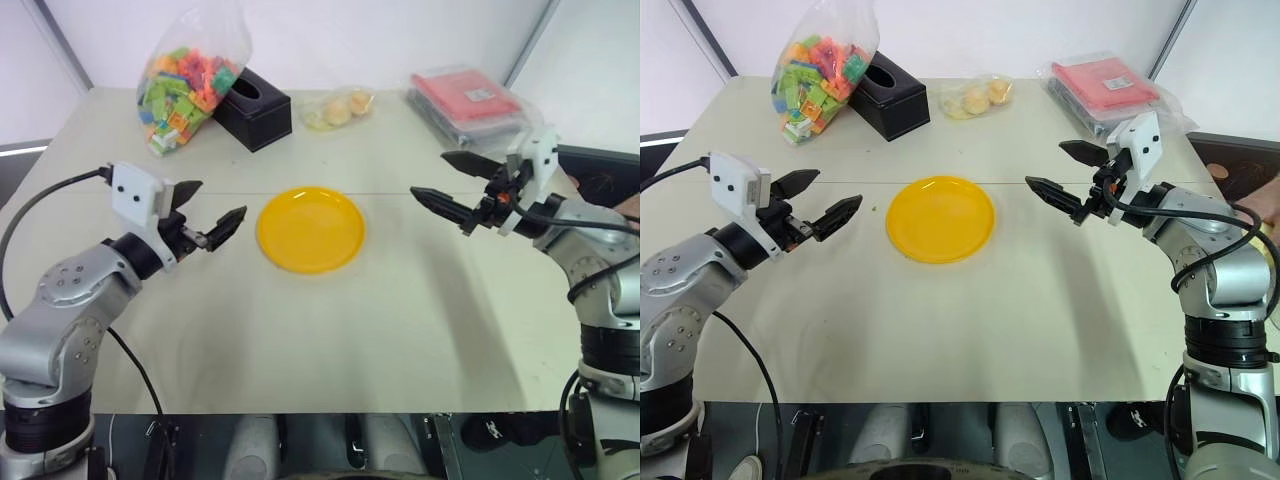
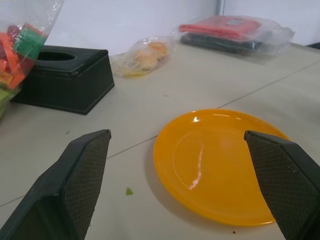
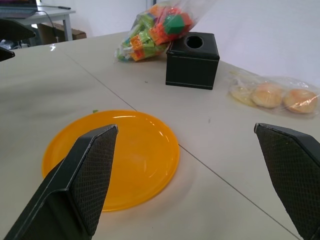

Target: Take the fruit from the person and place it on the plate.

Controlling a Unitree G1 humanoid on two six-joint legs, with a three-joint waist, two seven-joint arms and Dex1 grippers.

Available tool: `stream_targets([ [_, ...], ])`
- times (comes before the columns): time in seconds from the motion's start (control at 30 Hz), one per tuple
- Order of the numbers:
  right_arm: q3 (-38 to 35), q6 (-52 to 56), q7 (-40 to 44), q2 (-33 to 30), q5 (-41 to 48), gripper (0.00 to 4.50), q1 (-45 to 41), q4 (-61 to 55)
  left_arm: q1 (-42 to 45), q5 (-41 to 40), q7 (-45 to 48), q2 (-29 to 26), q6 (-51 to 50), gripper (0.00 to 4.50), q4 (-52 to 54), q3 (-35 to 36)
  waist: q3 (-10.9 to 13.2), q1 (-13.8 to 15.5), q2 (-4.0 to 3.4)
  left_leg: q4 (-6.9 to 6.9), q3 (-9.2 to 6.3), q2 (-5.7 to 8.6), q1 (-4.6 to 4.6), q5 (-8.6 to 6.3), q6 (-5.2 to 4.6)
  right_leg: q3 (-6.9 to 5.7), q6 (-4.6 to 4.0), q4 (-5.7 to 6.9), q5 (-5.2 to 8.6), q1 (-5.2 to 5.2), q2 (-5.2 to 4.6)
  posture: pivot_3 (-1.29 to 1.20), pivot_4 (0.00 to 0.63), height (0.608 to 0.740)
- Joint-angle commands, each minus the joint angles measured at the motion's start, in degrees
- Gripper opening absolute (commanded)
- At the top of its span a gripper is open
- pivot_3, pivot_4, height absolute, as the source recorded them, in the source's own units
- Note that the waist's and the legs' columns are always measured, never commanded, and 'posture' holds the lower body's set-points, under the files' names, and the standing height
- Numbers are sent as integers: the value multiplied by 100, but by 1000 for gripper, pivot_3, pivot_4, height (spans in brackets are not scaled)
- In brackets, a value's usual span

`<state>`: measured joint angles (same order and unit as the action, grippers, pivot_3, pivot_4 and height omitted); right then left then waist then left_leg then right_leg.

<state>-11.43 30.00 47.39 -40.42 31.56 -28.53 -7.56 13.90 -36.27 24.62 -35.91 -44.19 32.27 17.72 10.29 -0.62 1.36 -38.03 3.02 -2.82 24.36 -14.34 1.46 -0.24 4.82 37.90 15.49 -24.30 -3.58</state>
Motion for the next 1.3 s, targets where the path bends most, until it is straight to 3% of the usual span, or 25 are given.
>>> stream_targets([
  [0.03, -69, -59, -22, -32, 5, 4500, -73, -128, 63, -87, -53, -24, 114, 4480, 220, 188, 0, 0, 0, 0, 0, 0, 0, 0, 0, 0, 0, 0, 0, 0, 0, 0, 150, 731],
  [1.3, -160, 64, 45, -199, 47, 4500, 29, -240, 98, -240, -297, 8, 59, 4480, 304, 101, 0, 2, 0, 0, 0, 0, 0, 0, 0, 0, 0, 0, 0, 0, 0, 0, 150, 731],
])
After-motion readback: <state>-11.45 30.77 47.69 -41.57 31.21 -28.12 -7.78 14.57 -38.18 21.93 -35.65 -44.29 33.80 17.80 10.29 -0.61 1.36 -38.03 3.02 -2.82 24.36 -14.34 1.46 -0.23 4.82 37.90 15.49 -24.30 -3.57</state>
